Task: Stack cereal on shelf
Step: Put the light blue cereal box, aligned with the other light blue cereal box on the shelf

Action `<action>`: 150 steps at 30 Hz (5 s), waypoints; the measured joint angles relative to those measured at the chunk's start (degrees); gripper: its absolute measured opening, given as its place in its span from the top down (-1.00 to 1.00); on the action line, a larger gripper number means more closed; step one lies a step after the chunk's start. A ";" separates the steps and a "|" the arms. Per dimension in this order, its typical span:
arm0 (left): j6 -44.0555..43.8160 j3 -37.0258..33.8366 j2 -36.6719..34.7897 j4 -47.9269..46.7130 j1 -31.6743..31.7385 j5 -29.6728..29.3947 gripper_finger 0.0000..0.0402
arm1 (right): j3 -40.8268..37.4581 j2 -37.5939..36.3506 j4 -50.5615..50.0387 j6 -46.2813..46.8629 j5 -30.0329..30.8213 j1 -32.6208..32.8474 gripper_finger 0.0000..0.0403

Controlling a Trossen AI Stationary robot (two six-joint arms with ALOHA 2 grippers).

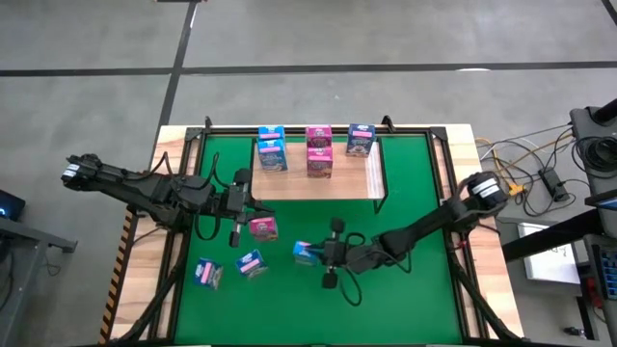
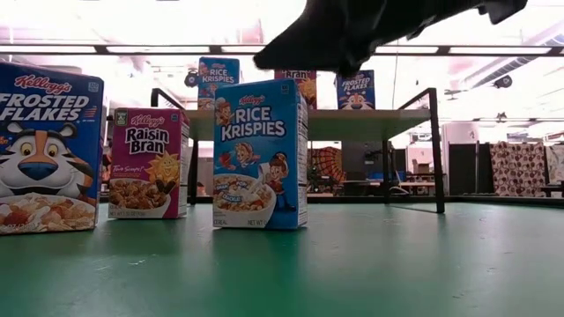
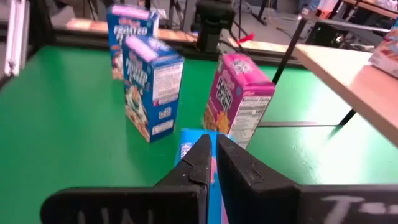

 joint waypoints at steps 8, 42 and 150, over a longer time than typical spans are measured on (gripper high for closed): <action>0.00 0.00 0.00 -0.06 0.01 0.00 0.99 | 2.10 3.80 0.09 -1.44 0.08 -0.08 0.94; 0.20 -0.37 -0.02 0.42 0.00 0.00 0.99 | 13.51 5.45 -16.50 -4.80 -0.05 -0.45 0.94; 1.55 -22.75 -19.50 15.02 -1.60 0.00 0.99 | 31.41 2.37 -53.94 13.70 -19.07 -8.36 -0.47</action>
